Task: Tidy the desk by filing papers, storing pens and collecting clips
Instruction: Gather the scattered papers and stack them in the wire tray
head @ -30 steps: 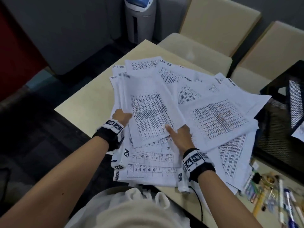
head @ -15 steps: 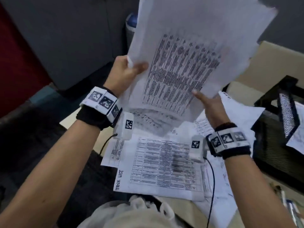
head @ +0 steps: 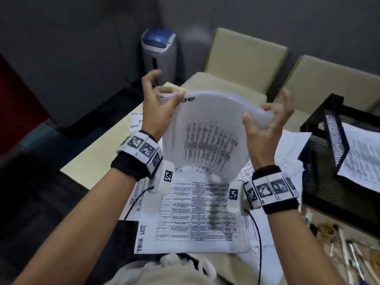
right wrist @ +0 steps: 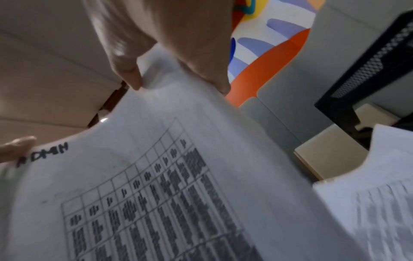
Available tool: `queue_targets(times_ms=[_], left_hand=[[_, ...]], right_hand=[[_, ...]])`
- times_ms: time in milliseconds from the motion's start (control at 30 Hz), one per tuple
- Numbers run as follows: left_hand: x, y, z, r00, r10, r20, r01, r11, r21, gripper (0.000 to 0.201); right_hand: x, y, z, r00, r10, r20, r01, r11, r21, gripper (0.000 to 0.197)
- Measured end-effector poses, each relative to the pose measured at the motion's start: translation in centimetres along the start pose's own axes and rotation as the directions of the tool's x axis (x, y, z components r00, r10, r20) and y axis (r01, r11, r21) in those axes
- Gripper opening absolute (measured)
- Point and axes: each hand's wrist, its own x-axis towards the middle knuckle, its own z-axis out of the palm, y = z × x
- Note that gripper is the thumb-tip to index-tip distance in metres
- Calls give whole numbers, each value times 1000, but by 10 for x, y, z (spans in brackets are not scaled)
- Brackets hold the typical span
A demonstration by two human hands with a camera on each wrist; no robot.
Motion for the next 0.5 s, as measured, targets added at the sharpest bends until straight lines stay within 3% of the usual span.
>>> queue_targets(times_ms=[100,167,200,267,333,433,500], left_hand=[[0,-4,1,968,249,19,-247,944,219,35],[0,-10,-1,952,294,83,-304,884,356,21],[-2,-13,-3,955,286,84,-295,870,395,24],[-8,-19,-5,986,162,48,-169,928,331,45],[-15,-24,2,993,-78,84,62,982,181,60],[-18,-35,21,947,-305,105,281,940,194,44],[-15,-34,27,942,-327,71,308,931,197,30]], right_hand=[[8,-1,4,982,-154,105,174,962,-211,53],[9,-1,2,984,-125,128,155,954,-256,42],[7,0,0,988,-106,109,130,961,-244,42],[2,3,-1,998,-40,42,46,987,-153,46],[-6,9,-1,991,130,16,-130,991,6,51],[-17,20,5,920,370,131,-380,922,66,43],[-14,21,5,916,387,105,-393,918,49,38]])
